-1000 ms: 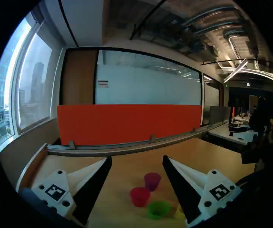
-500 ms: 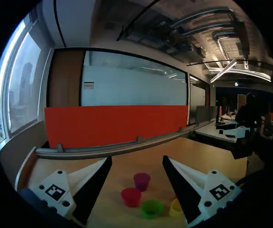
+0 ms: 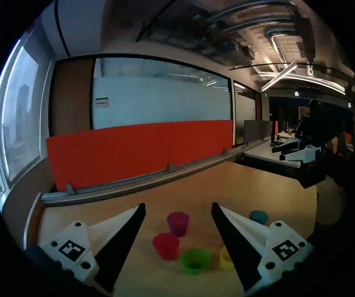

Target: Pour water

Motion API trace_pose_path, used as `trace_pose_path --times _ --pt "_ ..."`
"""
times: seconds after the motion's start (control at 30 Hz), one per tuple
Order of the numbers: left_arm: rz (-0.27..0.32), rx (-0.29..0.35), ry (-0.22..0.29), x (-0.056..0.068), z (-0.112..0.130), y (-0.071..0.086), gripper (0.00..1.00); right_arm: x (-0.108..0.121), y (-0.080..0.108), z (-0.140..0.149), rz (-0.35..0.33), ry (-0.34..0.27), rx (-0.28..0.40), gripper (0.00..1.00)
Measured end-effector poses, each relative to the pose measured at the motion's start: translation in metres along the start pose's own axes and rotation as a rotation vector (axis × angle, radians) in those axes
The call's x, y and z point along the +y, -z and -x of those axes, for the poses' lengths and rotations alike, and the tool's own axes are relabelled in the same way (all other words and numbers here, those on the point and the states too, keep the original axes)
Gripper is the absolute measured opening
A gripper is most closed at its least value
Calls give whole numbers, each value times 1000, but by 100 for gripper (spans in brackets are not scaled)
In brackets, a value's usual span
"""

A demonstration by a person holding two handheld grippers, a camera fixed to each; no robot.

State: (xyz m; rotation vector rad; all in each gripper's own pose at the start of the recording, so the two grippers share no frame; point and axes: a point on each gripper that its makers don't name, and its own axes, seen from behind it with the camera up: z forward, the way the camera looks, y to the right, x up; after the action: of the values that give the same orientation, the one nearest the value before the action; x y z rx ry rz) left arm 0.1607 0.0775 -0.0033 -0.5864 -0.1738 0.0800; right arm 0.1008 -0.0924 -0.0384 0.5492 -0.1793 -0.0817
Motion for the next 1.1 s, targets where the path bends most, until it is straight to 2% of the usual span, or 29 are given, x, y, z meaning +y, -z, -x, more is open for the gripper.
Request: trace_pose_path --times 0.27,0.6,1.1 --pt "30 -46 -18 4 17 -4 99 -5 1 10 -34 22 -42 100" --pt "84 -110 -4 14 52 -8 99 -10 -2 43 -66 33 -124 100" --pt "111 -192 -19 19 104 -9 99 -19 -4 89 -99 34 -224 100"
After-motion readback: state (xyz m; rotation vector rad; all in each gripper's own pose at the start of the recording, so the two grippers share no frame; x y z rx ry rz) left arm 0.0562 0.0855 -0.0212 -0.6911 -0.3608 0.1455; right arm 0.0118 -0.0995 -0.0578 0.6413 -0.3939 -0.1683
